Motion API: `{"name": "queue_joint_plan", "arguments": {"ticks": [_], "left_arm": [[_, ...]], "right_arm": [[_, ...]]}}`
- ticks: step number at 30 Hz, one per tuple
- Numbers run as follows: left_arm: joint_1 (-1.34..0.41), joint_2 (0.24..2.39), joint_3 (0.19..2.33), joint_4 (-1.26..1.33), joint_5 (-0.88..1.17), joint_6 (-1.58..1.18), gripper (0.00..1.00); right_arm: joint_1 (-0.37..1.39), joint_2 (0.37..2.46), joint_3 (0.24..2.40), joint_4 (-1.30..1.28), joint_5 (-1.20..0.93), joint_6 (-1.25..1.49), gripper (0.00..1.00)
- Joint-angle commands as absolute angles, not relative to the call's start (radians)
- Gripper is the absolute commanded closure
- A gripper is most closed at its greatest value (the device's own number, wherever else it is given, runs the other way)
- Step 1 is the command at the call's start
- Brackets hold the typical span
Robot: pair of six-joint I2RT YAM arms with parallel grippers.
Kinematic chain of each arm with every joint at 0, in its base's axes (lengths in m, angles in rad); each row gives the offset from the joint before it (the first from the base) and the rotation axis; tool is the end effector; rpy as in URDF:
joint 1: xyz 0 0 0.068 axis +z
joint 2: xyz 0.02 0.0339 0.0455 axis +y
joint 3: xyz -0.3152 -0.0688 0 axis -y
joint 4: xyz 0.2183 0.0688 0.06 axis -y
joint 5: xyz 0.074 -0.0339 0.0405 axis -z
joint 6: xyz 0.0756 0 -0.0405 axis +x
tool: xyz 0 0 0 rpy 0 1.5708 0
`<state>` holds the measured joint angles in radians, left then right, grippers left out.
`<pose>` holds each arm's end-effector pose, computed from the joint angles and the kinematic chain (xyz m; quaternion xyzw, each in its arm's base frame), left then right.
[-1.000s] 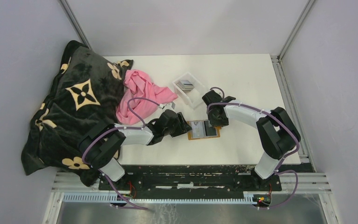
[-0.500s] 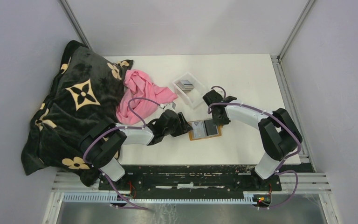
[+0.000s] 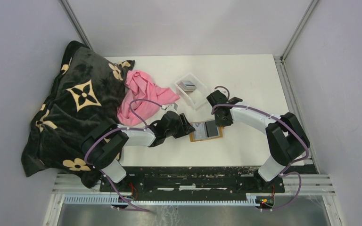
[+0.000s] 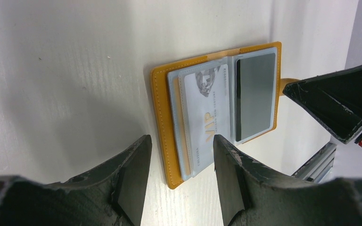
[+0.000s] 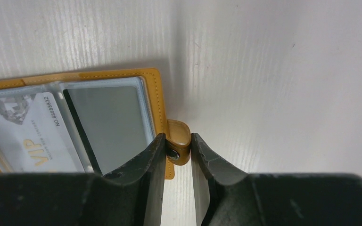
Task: Put the credit cards into the card holder
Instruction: Close the card holder at the center of the board.
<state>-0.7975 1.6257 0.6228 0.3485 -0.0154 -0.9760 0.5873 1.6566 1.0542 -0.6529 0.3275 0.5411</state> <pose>0.2271 -0.2310 0.1854 -0.0833 0.8930 -0.3384 0.2849 0.2682 0.1493 0.2149 0.0031 0.9747 -0.0532 0.2171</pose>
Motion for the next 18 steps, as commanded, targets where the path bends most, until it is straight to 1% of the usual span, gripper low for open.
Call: {"name": "queue_joint_plan", "arguments": {"ticks": [1, 6, 18], "left_arm": [[-0.795, 1.621, 0.59, 0.407, -0.003, -1.015, 0.41], [-0.795, 1.629, 0.576, 0.459, 0.018, -1.034, 0.41], [-0.799, 1.589, 0.574, 0.558, 0.044, -1.067, 0.41]], "right_arm": [[0.589, 1.573, 1.045, -0.627, 0.256, 0.573, 0.69], [0.586, 1.536, 1.059, -0.633, 0.203, 0.59, 0.7], [0.585, 1.531, 1.063, -0.654, 0.165, 0.59, 0.71]]}}
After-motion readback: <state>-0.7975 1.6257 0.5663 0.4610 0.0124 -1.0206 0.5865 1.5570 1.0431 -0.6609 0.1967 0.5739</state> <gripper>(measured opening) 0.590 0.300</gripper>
